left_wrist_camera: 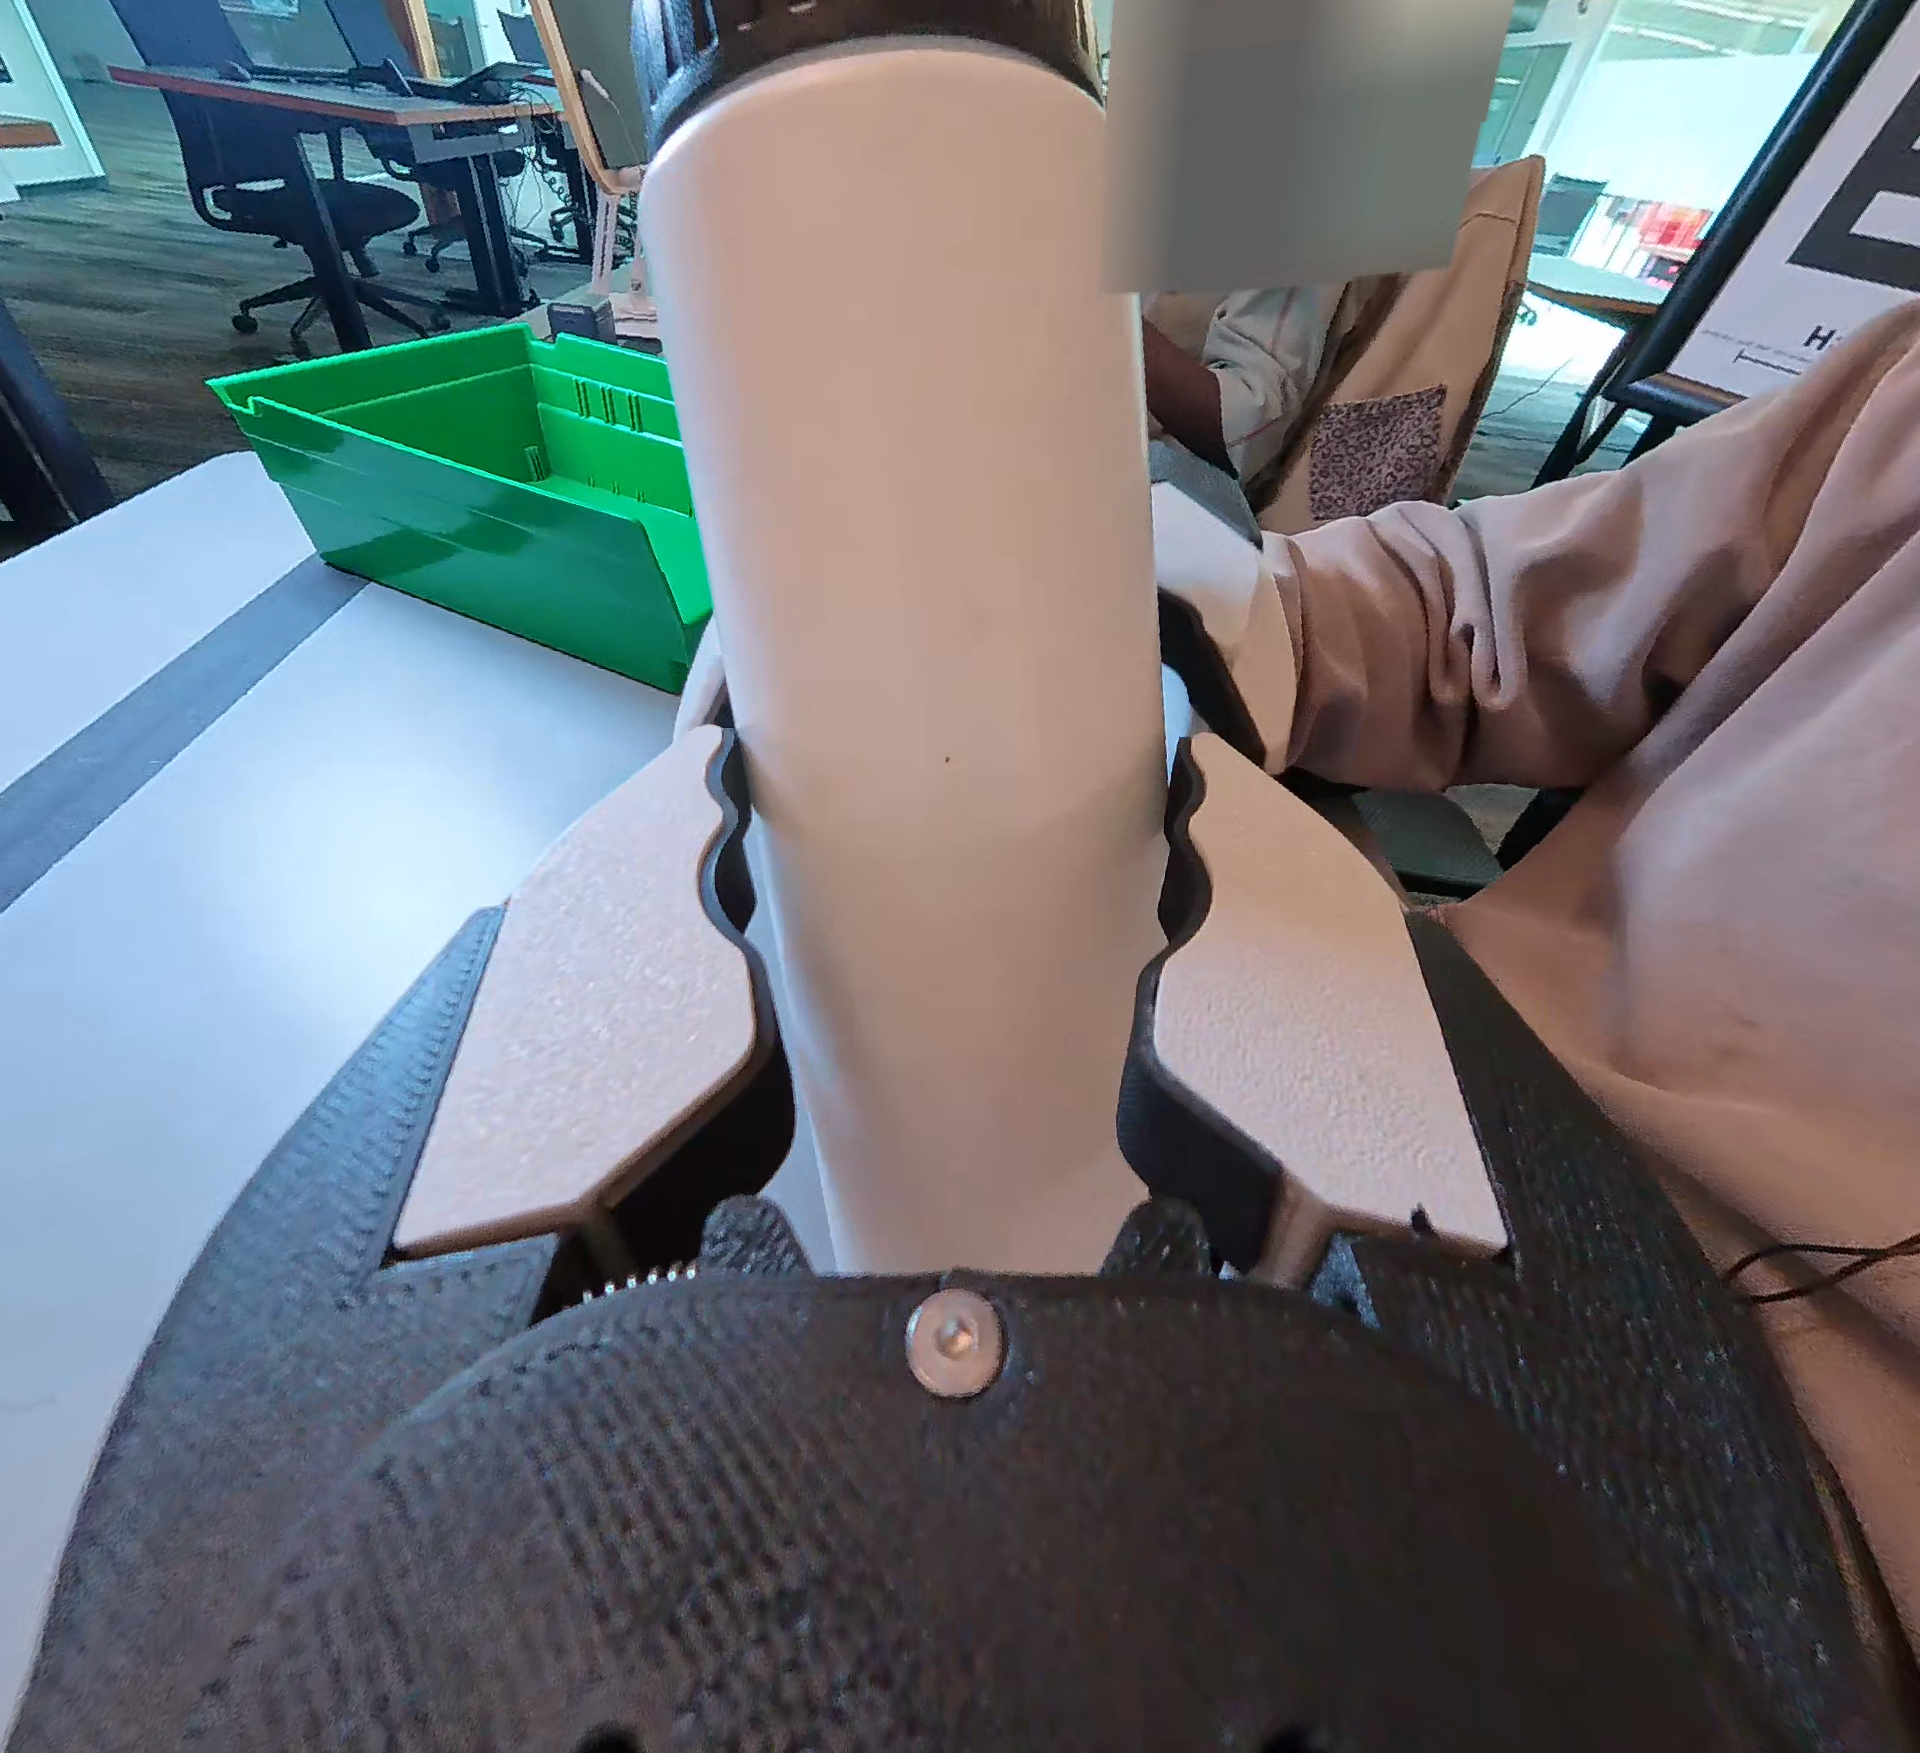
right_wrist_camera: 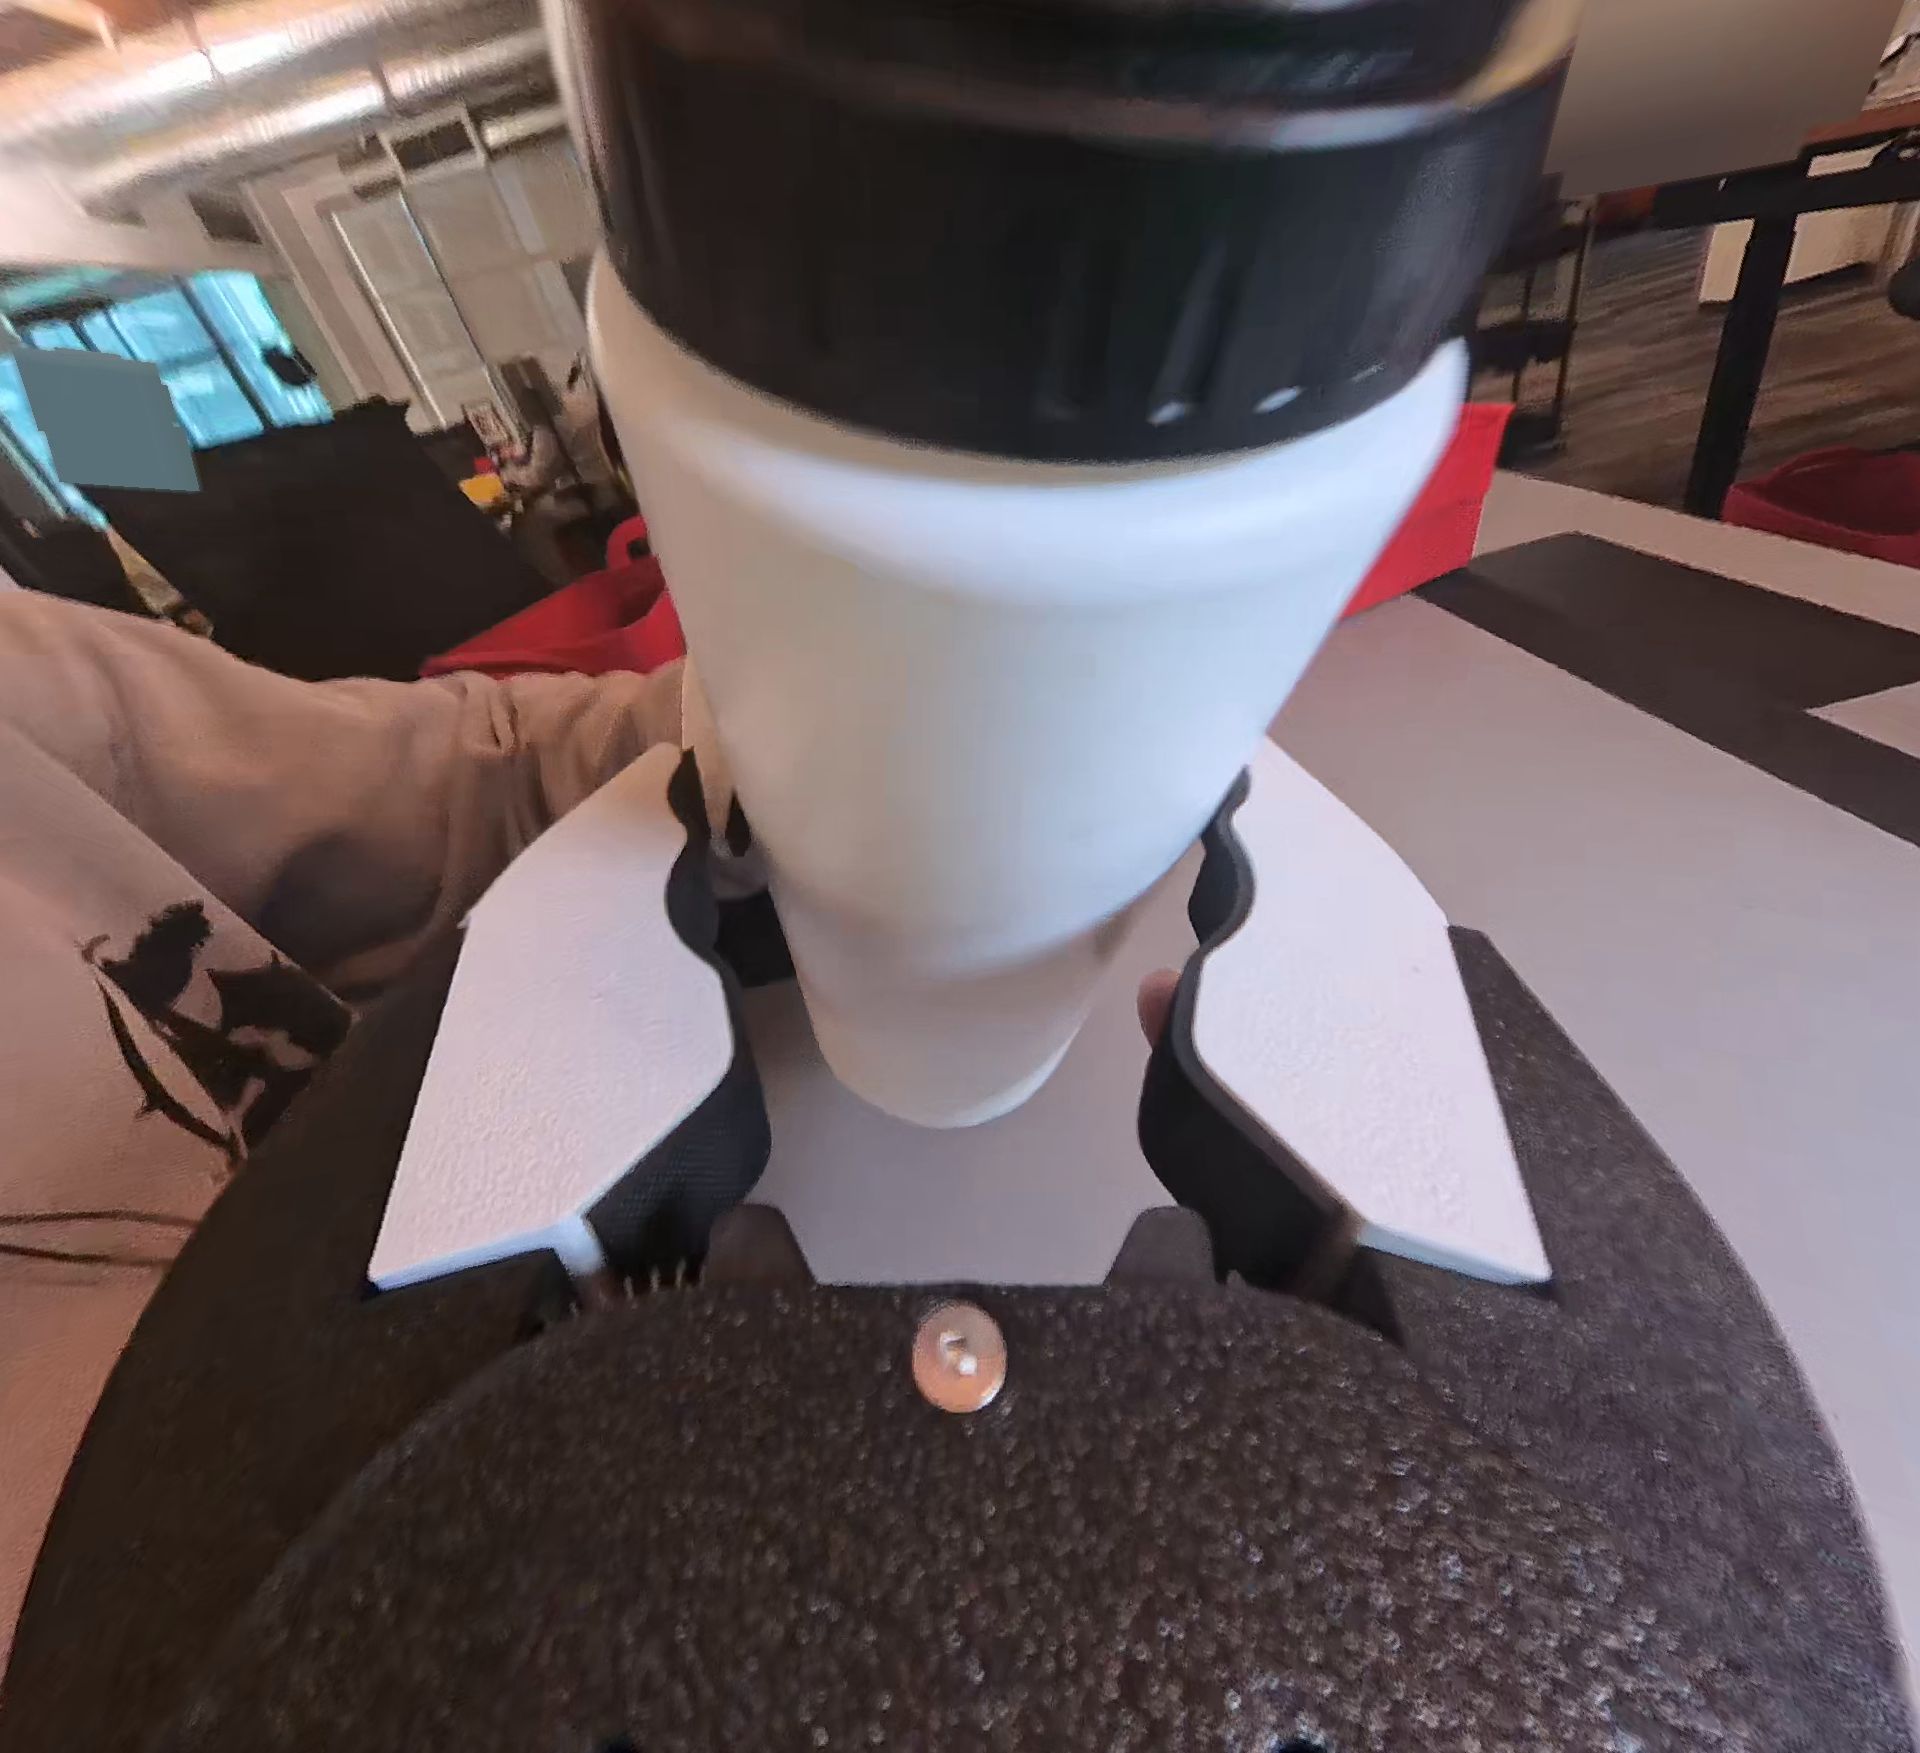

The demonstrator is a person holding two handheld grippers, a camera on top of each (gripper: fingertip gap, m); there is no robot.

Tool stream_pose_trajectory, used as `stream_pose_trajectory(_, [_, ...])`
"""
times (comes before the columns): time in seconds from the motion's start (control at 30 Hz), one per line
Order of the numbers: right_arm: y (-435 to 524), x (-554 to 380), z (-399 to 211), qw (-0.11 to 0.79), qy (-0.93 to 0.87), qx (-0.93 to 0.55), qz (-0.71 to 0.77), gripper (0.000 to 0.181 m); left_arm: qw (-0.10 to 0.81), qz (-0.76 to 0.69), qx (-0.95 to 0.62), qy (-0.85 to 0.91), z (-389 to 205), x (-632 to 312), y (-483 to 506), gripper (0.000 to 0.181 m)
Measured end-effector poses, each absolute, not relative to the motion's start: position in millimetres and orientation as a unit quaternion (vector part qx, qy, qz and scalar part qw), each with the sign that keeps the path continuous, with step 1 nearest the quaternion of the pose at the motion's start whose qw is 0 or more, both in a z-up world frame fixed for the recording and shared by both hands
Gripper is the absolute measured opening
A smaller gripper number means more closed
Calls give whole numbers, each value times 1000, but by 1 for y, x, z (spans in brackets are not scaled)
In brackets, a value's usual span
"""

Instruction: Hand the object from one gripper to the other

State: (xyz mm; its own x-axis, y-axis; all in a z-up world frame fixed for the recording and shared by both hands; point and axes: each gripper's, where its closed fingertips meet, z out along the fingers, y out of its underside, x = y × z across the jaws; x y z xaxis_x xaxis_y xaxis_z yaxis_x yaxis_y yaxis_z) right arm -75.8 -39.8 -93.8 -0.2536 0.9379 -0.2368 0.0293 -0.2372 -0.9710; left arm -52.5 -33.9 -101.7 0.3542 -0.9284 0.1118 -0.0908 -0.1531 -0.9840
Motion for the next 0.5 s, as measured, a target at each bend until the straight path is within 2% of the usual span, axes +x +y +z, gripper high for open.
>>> stream_pose_trajectory(0.07, [-30,-70,-84,381,-469,-488,630,85,513,-393,-648,403,-105,-53,-34,78])
stream_pose_trajectory(0.5, [-28,-65,-89,444,-541,-493,517,84,503,-382,-658,410,-117,-52,-31,71])
